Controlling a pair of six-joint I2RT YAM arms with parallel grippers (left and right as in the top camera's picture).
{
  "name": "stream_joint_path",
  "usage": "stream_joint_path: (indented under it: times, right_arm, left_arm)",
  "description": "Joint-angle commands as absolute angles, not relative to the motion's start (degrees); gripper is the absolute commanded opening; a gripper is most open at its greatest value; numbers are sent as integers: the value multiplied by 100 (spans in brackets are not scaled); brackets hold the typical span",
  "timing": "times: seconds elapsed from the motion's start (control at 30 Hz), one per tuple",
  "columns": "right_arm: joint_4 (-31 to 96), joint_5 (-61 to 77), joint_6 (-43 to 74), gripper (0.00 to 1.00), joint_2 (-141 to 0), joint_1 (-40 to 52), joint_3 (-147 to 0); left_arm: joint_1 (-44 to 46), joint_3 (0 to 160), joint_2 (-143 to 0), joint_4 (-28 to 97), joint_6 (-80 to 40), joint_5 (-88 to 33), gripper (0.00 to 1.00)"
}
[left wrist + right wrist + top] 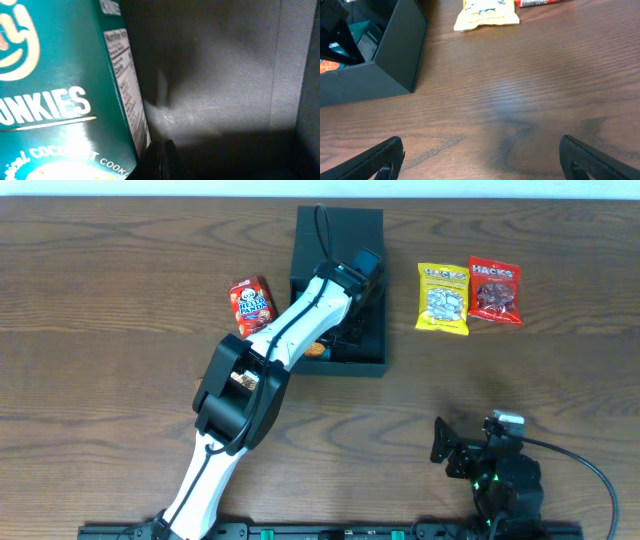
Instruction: Pack container
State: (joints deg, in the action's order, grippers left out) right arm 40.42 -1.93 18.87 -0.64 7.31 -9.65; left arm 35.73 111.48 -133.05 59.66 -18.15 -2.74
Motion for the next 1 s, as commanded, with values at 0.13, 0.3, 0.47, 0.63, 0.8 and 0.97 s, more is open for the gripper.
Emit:
stream_joint_path:
  times: [0.13,0.3,0.47,0.63,0.8,0.97]
  right_arm:
    - [4049,-211,1927,99,-32,757,-910]
    - [4051,-211,1927,99,-32,757,-910]
    - [4049,-211,1927,99,-32,757,-910]
    - [4049,-211,1927,99,-32,757,-910]
    - [4051,-211,1925,99,-32,757,-910]
    - [4051,-211,1927,99,-32,757,-910]
  left_arm:
    - [3555,11225,-13426,6001,-1789,-34,6]
    - [3555,11227,-13423,6003,-1780,-163,6]
    - [3555,11585,-13286,6007,-1890,-451,6]
    - [3538,12160,-13023,6071,-1892,-423,6]
    - [3363,12409,-12654,6228,-2432,89,6]
    - [2753,12409,-12245,6576,-3201,639,6]
